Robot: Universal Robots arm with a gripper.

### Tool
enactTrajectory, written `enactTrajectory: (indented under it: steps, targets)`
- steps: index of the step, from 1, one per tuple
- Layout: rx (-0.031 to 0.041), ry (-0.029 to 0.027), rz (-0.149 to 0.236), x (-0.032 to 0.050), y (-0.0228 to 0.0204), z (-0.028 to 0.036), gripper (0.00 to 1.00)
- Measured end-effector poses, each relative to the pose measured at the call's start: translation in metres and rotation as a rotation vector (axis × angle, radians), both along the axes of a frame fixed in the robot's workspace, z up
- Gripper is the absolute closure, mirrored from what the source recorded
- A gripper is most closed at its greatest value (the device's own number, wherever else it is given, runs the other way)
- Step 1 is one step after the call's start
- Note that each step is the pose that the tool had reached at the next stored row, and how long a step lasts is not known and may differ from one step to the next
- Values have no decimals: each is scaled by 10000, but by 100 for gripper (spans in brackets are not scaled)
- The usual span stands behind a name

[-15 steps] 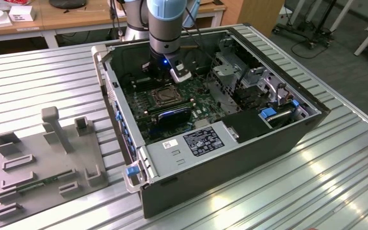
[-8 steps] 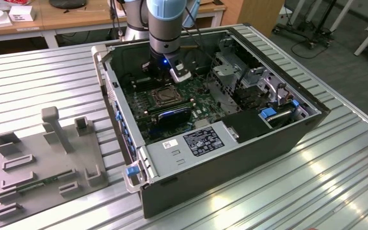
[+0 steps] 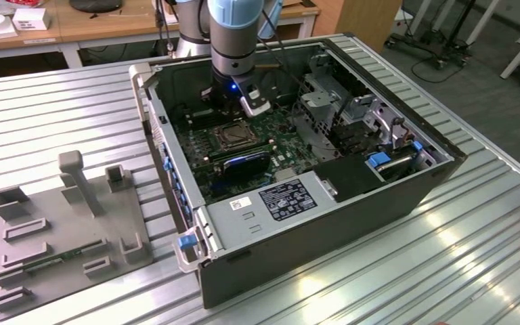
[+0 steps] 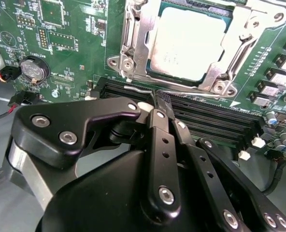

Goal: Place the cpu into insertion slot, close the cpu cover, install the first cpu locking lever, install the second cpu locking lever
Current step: 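Install the first cpu locking lever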

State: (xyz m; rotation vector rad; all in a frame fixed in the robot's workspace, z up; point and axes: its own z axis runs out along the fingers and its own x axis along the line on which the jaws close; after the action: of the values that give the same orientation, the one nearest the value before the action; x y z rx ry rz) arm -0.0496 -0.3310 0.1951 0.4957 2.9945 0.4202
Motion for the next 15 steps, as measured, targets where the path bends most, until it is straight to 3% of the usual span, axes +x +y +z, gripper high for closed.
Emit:
enactTrajectory:
  steps: [15]
  targets:
    - [-19,0,-4,3,19,-3,89]
